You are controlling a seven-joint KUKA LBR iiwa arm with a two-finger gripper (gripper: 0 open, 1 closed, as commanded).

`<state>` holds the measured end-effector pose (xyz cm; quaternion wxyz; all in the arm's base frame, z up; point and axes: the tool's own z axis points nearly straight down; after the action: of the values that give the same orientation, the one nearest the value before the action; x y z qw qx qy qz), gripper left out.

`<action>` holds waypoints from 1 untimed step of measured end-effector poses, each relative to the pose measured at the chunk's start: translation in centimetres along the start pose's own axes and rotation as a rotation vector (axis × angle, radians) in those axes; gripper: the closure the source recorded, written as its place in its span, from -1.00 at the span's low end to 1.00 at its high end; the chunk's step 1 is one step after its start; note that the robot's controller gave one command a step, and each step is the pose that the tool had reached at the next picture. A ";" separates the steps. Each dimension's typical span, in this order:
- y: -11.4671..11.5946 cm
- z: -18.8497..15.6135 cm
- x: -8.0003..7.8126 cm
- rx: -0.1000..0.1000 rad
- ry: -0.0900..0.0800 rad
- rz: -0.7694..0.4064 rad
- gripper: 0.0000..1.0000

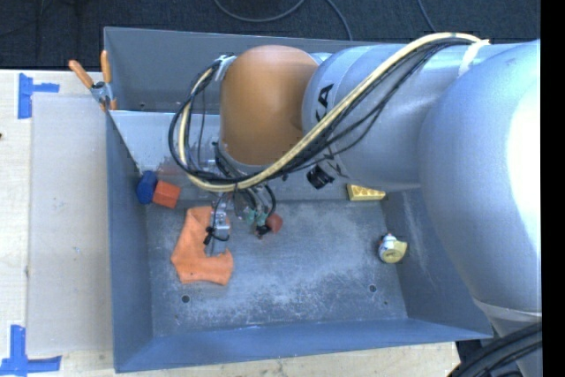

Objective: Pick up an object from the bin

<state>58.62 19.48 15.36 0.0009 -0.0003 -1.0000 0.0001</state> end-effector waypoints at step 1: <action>1.2 4.2 2.8 0.000 -0.003 -0.047 -1.00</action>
Offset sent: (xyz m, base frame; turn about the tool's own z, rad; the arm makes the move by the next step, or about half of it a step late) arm -0.0587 0.0299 -0.0600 0.1414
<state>55.83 20.66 11.15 -0.0005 0.0232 -0.9997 -0.0001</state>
